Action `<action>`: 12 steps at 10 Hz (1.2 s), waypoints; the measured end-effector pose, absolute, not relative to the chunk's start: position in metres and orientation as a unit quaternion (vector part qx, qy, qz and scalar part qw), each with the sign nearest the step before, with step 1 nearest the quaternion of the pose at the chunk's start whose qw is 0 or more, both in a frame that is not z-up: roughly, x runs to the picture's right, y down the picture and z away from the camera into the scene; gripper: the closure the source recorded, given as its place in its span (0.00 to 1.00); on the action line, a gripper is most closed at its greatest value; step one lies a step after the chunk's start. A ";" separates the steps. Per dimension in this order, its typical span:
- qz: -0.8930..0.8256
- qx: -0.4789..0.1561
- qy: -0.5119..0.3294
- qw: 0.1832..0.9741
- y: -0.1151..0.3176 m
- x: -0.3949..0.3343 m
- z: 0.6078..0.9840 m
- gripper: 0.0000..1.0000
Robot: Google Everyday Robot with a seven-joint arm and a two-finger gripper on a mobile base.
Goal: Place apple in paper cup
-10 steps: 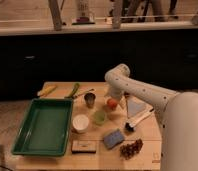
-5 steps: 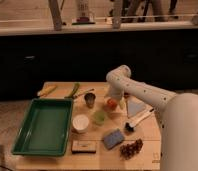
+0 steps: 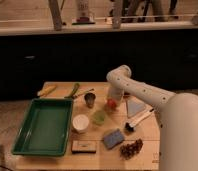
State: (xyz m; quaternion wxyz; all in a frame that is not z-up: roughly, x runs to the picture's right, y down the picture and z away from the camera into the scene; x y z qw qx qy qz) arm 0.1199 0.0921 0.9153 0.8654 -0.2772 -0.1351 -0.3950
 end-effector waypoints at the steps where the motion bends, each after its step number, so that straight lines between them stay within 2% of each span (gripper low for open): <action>1: -0.396 -0.278 -0.135 0.865 0.092 0.119 0.915 0.97; 2: -0.397 -0.279 -0.134 0.864 0.092 0.119 0.916 1.00; 8: -0.402 -0.276 -0.119 0.865 0.083 0.119 0.907 1.00; 12: -0.409 -0.265 -0.101 0.868 0.062 0.120 0.882 1.00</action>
